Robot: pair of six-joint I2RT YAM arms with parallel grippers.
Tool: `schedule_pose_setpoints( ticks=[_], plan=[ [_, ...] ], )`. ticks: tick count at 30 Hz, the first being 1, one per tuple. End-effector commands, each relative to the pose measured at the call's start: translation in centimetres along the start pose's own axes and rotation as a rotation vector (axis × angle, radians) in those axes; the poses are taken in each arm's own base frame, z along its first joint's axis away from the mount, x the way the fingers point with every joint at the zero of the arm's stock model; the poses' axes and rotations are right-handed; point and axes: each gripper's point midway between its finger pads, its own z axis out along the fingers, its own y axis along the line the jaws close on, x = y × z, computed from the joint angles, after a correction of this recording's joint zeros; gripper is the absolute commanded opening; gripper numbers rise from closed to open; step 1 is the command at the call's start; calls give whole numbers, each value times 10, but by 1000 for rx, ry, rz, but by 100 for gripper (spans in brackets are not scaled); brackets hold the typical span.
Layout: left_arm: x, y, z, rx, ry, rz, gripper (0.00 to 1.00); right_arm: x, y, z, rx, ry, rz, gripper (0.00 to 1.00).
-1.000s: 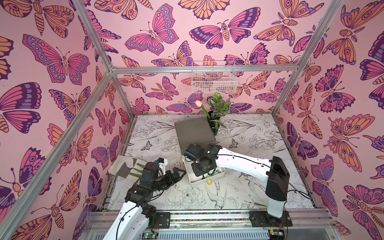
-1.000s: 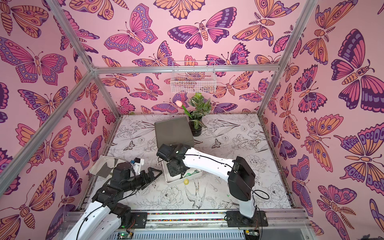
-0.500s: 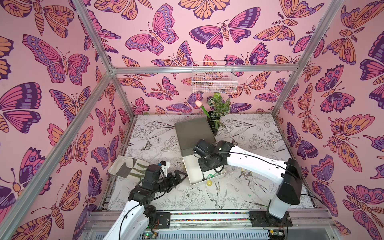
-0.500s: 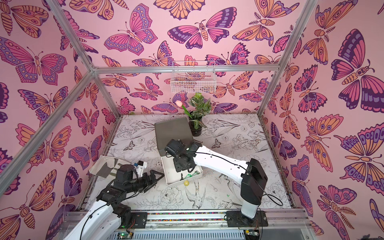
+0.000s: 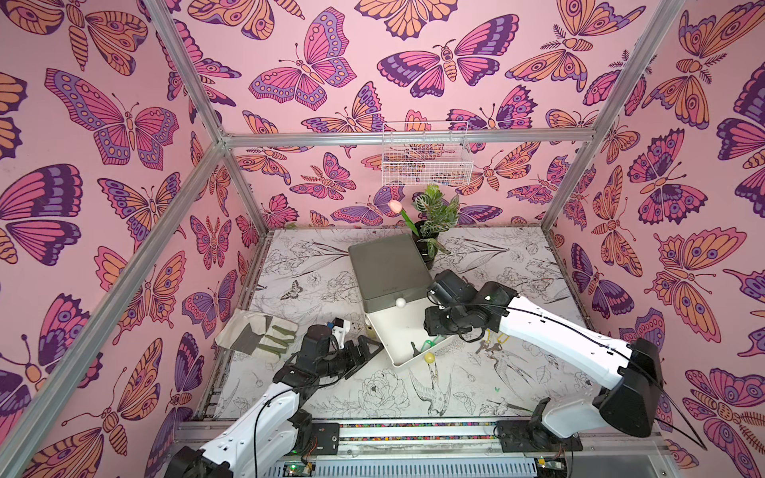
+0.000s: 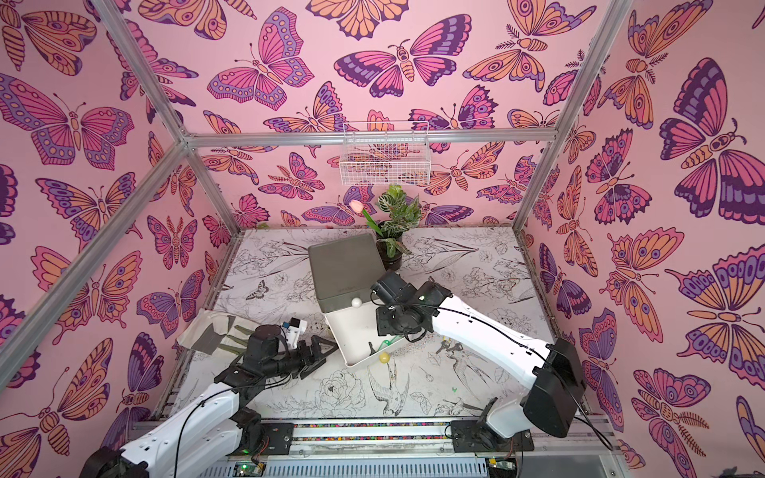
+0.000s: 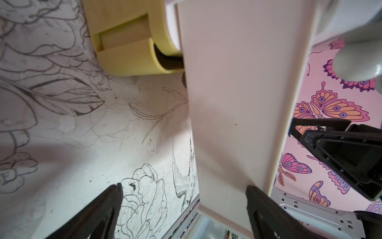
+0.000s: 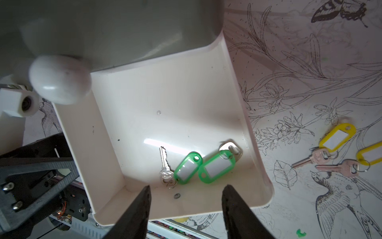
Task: Take the keys out of the drawer
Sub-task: Adjust the storage box at the center of the board.
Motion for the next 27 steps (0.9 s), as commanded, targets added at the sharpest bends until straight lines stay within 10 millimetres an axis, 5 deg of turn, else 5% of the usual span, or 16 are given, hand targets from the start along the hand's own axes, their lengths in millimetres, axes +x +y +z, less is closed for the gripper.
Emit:
schedule_pose_setpoints(
  ticks=[1, 6, 12, 19, 27],
  plan=[
    [1, -14, -2, 65, 0, 41, 98, 3, -1, 3, -10, 27, 11, 59],
    [5, -8, -11, 53, -36, 23, 98, 0, -9, 1, -11, 3, 40, 59],
    [-7, -32, -21, 121, -104, 58, 99, -8, -39, -14, -12, -50, 118, 62],
    [-6, -17, -1, 66, -32, 36, 99, -14, -55, -16, -12, -64, 164, 65],
    [-19, -41, 26, 110, 26, 101, 99, -15, -52, 5, -39, -7, 175, 65]
  ],
)
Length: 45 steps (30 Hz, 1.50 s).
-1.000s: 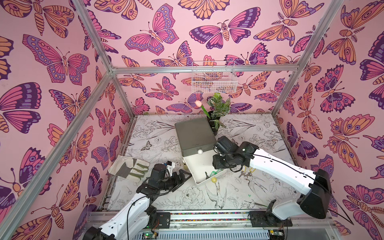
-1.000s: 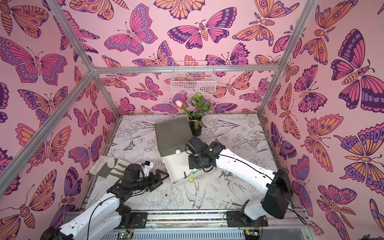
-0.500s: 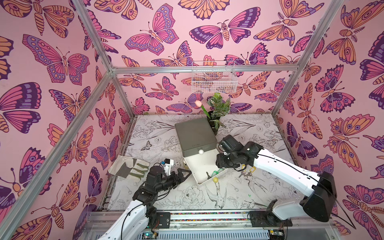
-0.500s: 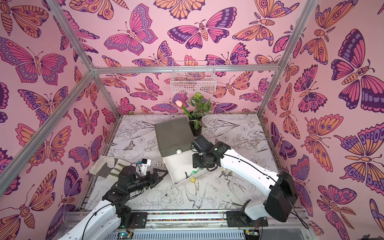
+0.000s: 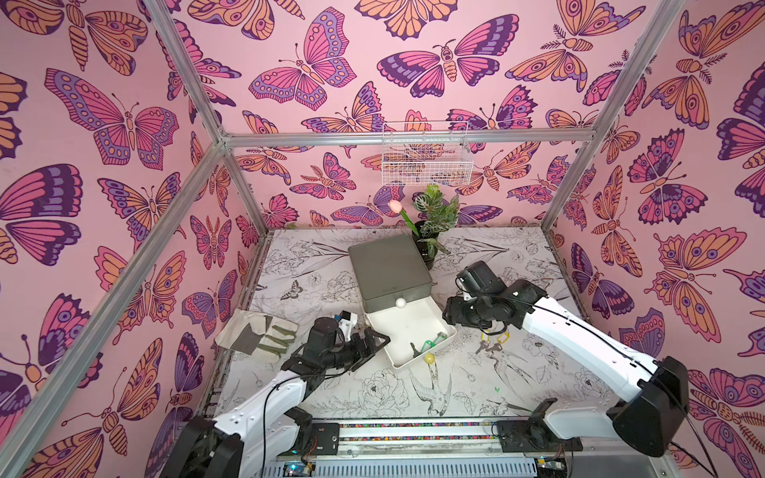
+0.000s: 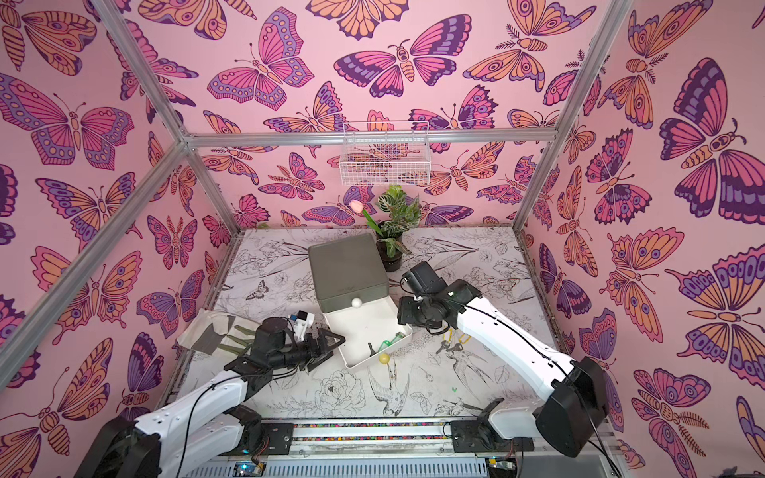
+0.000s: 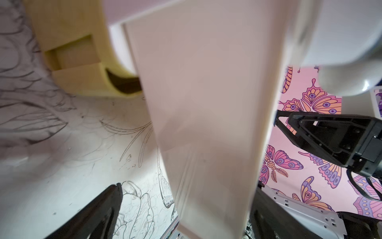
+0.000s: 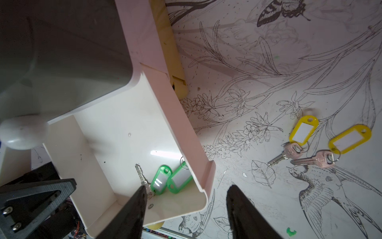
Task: Take the keys out of the drawer
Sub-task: Adjust the storage box at the center of the board.
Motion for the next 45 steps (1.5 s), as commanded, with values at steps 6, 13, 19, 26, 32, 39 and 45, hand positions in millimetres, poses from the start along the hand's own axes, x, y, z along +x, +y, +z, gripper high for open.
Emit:
schedule_pose_setpoints(
  ticks=[6, 13, 19, 26, 32, 39, 45],
  plan=[
    [-12, -30, 15, 82, 17, 82, 96, 10, 8, 32, -47, 87, 9, 65],
    [-11, -39, 17, 113, 23, 43, 84, 10, 19, 32, -109, 95, 26, 65],
    [-15, -51, 17, 137, 36, -27, 79, 3, 44, 16, -195, 126, 14, 65],
    [-31, -67, 15, 194, 29, -145, 76, -13, 70, -4, -259, 134, -13, 65],
    [-47, -93, 10, 254, 33, -177, 74, -25, 82, -12, -276, 133, -39, 65],
    [-57, -104, 9, 297, 30, -227, 73, -29, 85, -14, -281, 131, -50, 65],
    [-67, -112, 6, 339, 3, -260, 73, -26, 83, -12, -280, 124, -37, 65]
  ],
)
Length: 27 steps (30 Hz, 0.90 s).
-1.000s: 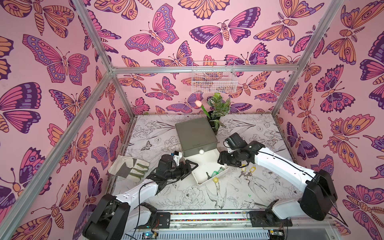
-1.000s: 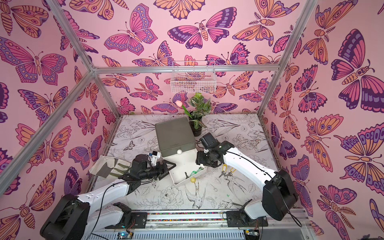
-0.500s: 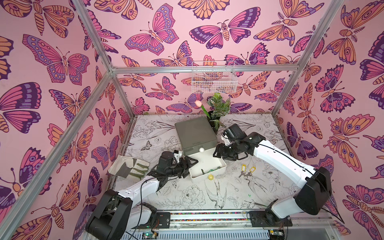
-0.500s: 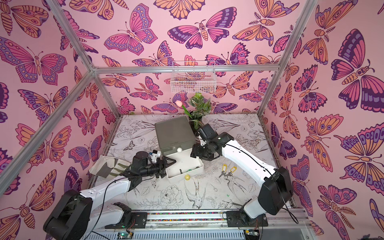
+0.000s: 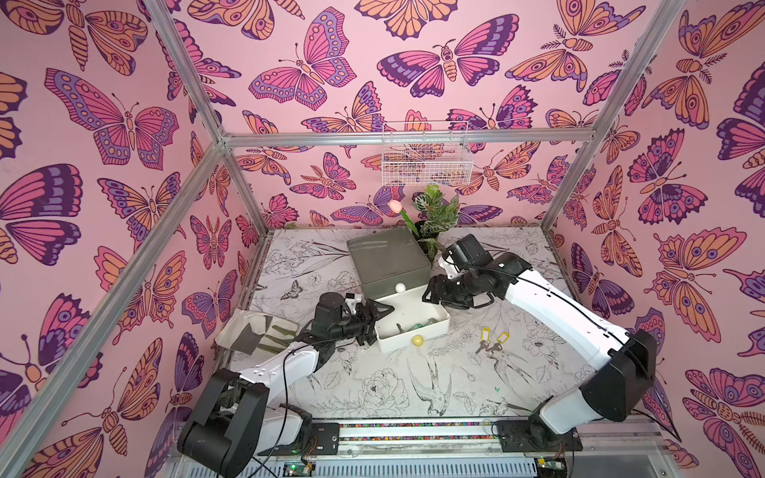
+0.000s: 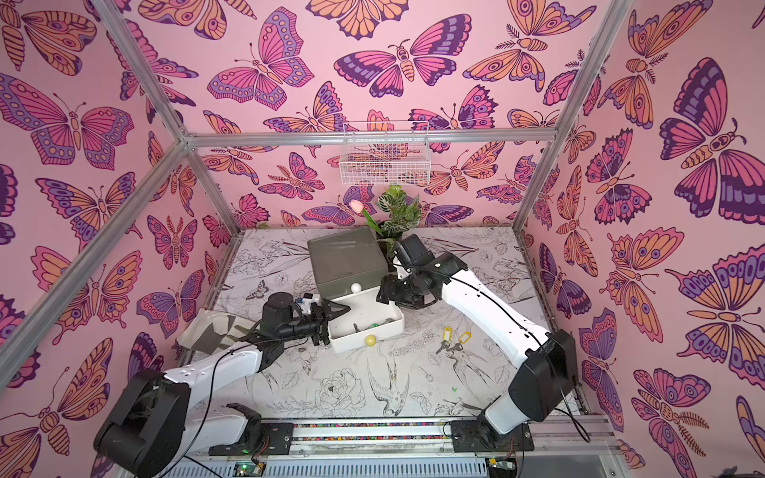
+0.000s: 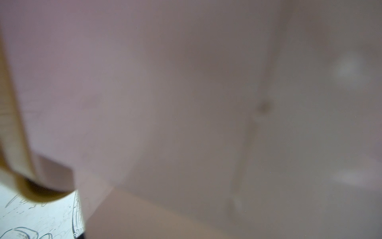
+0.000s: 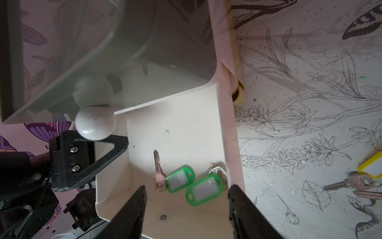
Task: Take the keys out of the drawer
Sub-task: Adjust the storage box at the center of the board, then adjust the drawer in the storage box.
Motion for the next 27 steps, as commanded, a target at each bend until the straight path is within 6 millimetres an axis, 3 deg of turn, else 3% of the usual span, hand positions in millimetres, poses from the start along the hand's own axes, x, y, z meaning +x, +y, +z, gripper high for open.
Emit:
schedule_pose_setpoints(
  ticks=[1, 7, 20, 27],
  plan=[
    [4, -58, 1, 167, 51, 103, 73, 3, 17, -1, -73, 13, -24, 65],
    [1, -73, 6, 181, 64, 124, 72, 1, 22, -4, -75, 19, -41, 65],
    [14, 27, 0, -24, 85, 184, 74, 24, -5, 19, -37, 77, -7, 65],
    [16, 45, -1, -65, 90, 226, 78, 31, -9, 19, -7, 78, -46, 65]
  ],
)
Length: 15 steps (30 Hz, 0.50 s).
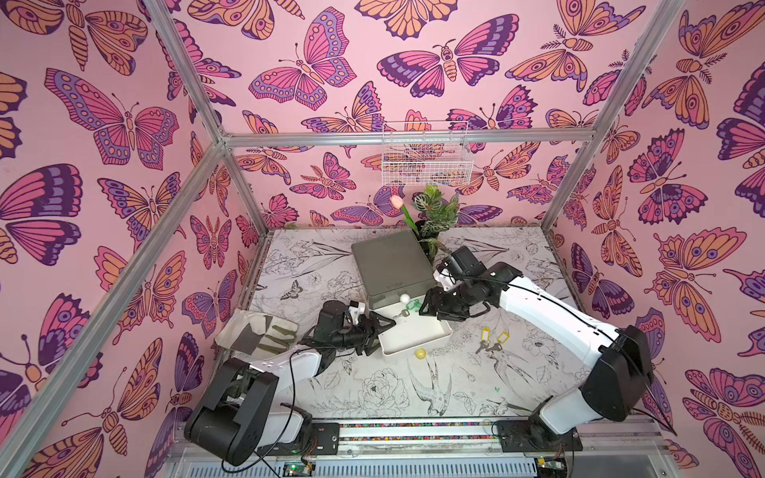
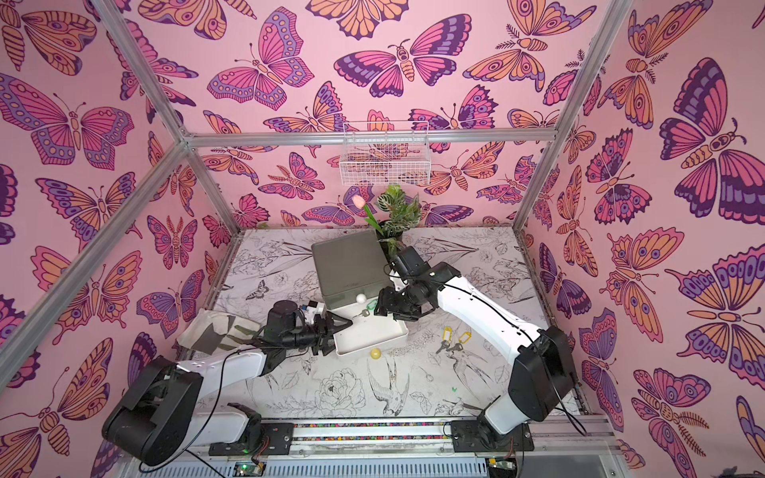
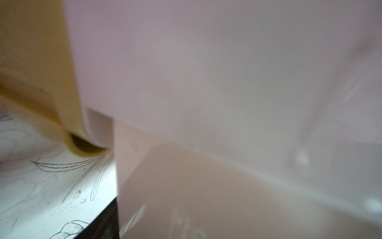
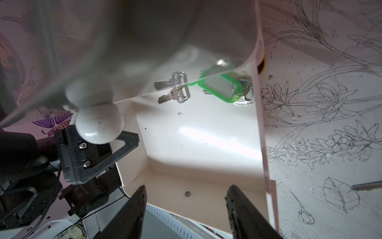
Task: Take the keys out of the drawer
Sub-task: Adjust the drawer in the storage box.
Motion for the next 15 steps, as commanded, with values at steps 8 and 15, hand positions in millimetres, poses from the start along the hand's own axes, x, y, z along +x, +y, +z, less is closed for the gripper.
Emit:
schedule_pose_setpoints(
  ticks=[8, 15],
  plan=[
    [14, 6, -13, -52, 18, 189, 90, 10, 13, 2, 74, -115, -241, 65],
    [17, 13, -17, -84, 14, 201, 91, 10, 14, 18, 57, -190, -326, 64]
  ],
)
